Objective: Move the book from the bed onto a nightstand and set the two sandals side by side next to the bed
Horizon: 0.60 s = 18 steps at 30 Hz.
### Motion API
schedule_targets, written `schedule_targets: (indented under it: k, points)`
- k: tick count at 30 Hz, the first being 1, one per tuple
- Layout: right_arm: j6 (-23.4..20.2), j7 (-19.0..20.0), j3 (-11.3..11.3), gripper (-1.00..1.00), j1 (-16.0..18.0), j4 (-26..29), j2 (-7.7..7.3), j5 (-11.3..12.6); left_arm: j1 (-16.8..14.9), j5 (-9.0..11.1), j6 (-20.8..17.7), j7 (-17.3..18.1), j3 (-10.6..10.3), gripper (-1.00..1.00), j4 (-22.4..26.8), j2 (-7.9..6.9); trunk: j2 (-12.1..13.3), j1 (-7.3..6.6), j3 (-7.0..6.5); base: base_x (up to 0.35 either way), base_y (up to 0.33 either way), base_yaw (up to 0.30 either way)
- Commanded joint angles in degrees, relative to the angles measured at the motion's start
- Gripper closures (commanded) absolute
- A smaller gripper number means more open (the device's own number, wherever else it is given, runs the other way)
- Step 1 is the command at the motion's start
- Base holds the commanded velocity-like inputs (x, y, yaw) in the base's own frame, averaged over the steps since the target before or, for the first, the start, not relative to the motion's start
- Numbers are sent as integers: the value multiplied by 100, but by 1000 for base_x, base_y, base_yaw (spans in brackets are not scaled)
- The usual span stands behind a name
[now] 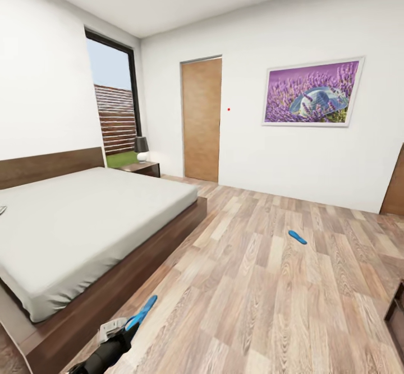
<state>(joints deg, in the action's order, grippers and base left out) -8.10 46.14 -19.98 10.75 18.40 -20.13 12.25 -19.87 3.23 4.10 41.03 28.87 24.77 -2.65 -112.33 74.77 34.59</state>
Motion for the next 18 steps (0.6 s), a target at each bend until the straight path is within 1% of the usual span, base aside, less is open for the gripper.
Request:
schedule_targets:
  k: [1,18]
  points:
    - [-60,20,-14,-100,6,-3,1,49,-6,11,12,21,22,100,-6,1,-3,-1,6,0,0,-300]
    - [-60,14,-14,-100,6,-3,1,47,-6,13,12,1,22,100,-17,9,-3,-1,6,0,0,-300]
